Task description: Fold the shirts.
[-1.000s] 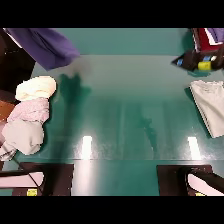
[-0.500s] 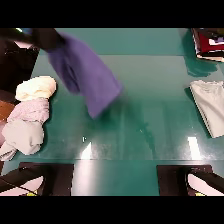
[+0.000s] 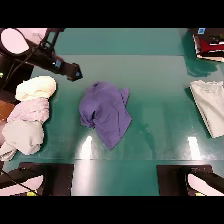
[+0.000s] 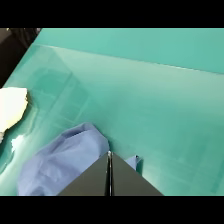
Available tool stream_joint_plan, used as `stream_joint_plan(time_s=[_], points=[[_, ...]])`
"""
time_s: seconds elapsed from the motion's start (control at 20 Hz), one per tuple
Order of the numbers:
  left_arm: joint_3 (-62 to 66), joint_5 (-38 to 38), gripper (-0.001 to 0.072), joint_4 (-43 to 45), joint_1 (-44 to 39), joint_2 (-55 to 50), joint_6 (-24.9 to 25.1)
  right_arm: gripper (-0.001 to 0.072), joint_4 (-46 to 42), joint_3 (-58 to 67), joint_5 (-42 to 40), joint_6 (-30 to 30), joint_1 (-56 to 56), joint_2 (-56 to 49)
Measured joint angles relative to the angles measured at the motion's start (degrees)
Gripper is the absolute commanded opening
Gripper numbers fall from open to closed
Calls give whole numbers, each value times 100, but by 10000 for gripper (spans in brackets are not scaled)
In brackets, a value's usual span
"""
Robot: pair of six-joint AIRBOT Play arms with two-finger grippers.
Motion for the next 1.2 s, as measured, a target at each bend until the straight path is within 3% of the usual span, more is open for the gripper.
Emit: stream_joint_plan(time_s=[0.35,0.7,0.75,0.85,0.9,1.2], points=[[-2041,-280,645,-1268,385,70,170,20,2,0,61,0,0,0],[-3272,446,643,-1805,426,116,289,19,0,-7,59,0,0,-24],[-3333,564,522,-1847,424,116,297,20,0,-24,52,0,0,-28],[-3410,763,55,-1873,426,114,299,20,2,-111,33,0,0,-28],[-3432,863,24,-1891,426,114,304,20,2,-181,28,0,0,-31],[-3040,1080,23,-1528,549,111,302,24,4,-874,-109,0,0,-37]])
